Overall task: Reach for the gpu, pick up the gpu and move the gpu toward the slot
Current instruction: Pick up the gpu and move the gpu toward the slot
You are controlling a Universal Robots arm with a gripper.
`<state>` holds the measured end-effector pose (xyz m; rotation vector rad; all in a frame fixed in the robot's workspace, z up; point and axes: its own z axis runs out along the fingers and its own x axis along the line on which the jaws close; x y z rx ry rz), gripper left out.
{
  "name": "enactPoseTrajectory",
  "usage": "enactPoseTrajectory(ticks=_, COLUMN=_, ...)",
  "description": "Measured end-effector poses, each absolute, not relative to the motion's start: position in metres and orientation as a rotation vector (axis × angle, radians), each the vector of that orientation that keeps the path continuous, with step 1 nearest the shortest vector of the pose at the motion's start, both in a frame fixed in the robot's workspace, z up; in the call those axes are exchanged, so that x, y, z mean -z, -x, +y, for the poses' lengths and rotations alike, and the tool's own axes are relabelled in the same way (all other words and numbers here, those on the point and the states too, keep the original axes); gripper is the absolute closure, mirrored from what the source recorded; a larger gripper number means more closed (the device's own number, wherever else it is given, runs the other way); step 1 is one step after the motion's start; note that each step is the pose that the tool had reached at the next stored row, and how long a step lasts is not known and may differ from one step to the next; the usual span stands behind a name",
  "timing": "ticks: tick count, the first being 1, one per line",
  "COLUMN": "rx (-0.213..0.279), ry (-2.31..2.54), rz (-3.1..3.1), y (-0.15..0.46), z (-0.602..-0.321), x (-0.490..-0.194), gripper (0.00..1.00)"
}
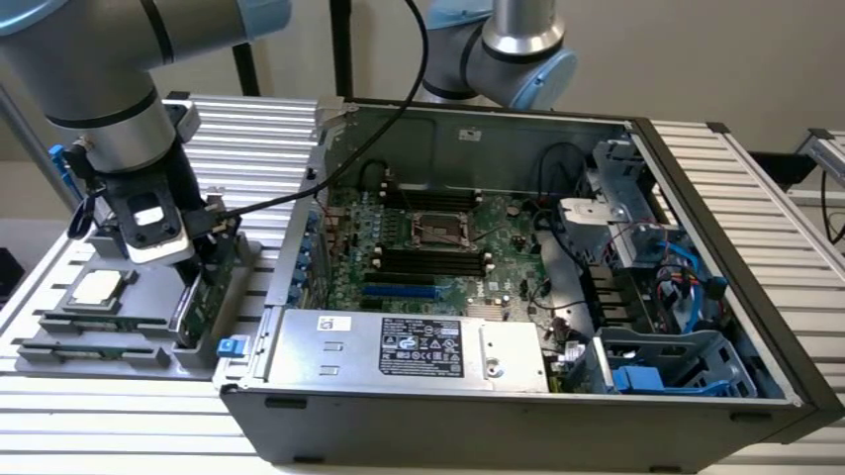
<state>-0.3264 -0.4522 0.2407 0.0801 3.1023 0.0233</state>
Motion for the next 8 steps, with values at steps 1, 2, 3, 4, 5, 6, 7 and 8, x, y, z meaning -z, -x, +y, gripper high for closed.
enactPoseTrajectory(ticks=1, rx=-0.023, ry=-0.08, rz=3.102, y=0.3264, z=-0.4522, x=-0.2407, gripper=0.69)
enactPoseTrajectory(ticks=2, rx=-0.023, ry=-0.08, rz=3.102, y=0.3264, z=-0.4522, x=-0.2407, gripper=0.69)
enactPoseTrajectory(ticks=3, rx=-0.023, ry=-0.08, rz=3.102, y=0.3264, z=-0.4522, x=-0.2407, gripper=0.74)
enactPoseTrajectory(ticks=4, rx=-0.023, ry=-0.08, rz=3.103, y=0.3263, z=-0.4522, x=-0.2407, gripper=0.74)
enactPoseTrajectory(ticks=5, rx=-0.023, ry=-0.08, rz=3.103, y=0.3263, z=-0.4522, x=-0.2407, gripper=0.74)
enactPoseTrajectory(ticks=6, rx=-0.023, ry=-0.08, rz=3.103, y=0.3263, z=-0.4522, x=-0.2407, gripper=0.74)
enactPoseTrajectory(ticks=7, rx=-0.023, ry=-0.08, rz=3.103, y=0.3264, z=-0.4522, x=-0.2407, gripper=0.74)
enactPoseTrajectory(ticks=8, rx=-0.023, ry=-0.08, rz=3.103, y=0.3263, z=-0.4522, x=-0.2407, gripper=0.74)
